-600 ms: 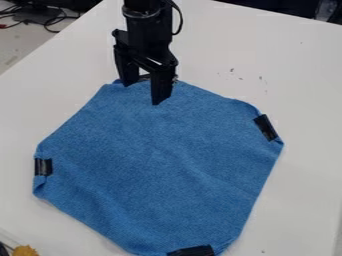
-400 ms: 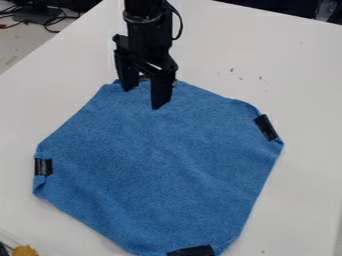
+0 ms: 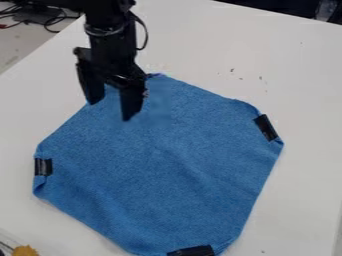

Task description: Fold cloth from left to centre

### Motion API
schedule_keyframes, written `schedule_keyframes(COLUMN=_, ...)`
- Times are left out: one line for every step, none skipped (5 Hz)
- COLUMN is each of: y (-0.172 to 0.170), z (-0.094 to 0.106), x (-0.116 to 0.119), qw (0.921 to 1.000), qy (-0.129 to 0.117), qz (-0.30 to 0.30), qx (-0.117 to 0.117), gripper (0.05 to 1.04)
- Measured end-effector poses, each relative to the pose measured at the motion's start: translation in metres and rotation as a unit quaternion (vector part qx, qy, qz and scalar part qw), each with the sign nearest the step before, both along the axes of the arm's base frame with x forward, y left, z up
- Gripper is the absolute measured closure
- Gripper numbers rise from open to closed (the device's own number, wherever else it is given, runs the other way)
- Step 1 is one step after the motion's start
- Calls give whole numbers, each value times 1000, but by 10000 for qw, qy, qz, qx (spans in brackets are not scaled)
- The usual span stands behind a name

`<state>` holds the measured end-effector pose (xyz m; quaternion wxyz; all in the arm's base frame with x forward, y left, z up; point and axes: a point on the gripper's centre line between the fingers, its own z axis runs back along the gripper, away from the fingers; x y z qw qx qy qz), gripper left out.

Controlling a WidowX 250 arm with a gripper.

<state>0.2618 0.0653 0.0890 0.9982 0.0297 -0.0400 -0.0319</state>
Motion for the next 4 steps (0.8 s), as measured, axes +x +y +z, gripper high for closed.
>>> schedule_keyframes(y=24, z=0, x=-25, qw=9983, qy=-85, qz=585, qx=9, gripper=84)
schedule_keyframes(y=40, z=-15, x=-46, qw=9945, qy=-161, qz=1033, qx=52, gripper=84)
schedule_keyframes(y=59, z=-32, x=-63, qw=9885, qy=-347, qz=1463, qx=137, gripper=84)
schedule_keyframes(y=72, z=-44, x=-72, qw=9832, qy=-416, qz=1760, qx=238, gripper=84)
